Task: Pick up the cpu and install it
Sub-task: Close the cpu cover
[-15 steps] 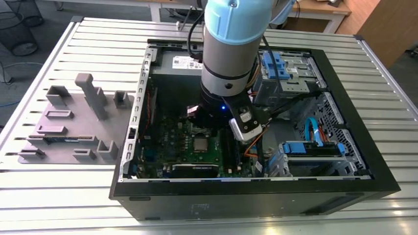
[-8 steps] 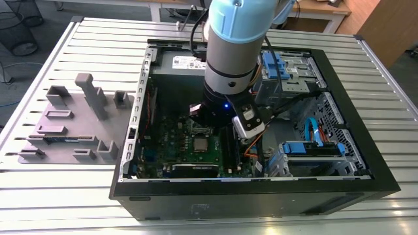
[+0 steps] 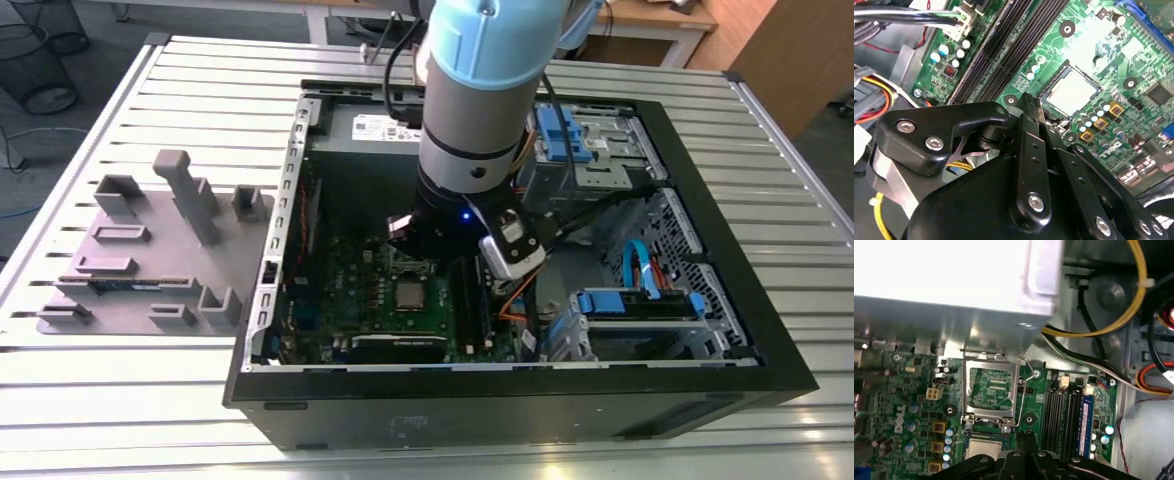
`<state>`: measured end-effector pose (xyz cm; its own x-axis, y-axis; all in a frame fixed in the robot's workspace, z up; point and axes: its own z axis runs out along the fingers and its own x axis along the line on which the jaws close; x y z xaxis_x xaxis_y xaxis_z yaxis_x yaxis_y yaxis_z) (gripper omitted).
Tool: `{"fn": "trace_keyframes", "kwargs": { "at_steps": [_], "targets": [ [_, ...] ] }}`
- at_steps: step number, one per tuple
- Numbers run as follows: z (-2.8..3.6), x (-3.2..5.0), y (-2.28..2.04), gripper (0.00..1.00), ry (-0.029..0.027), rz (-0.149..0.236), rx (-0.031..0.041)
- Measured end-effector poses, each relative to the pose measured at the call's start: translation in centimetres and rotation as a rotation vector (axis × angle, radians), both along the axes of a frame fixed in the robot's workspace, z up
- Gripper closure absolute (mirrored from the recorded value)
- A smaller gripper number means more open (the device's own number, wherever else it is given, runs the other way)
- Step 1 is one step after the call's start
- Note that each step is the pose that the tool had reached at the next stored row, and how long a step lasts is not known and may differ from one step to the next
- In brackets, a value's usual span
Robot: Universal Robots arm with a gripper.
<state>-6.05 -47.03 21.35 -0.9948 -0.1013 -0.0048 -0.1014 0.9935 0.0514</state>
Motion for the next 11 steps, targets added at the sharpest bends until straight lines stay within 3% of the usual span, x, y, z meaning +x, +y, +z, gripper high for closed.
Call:
{"fn": "trace_keyframes", "kwargs": {
  "at_steps": [2, 5, 11],
  "targets": [
    [-0.08, 0.0, 0.0, 0.89, 0.0, 0.066, 0.0],
    [-0.13, 0.01, 0.0, 0.89, 0.0, 0.11, 0.0001],
    [-0.16, 0.02, 0.2, 0.89, -0.0001, 0.12, 0.0002]
  ]
}}
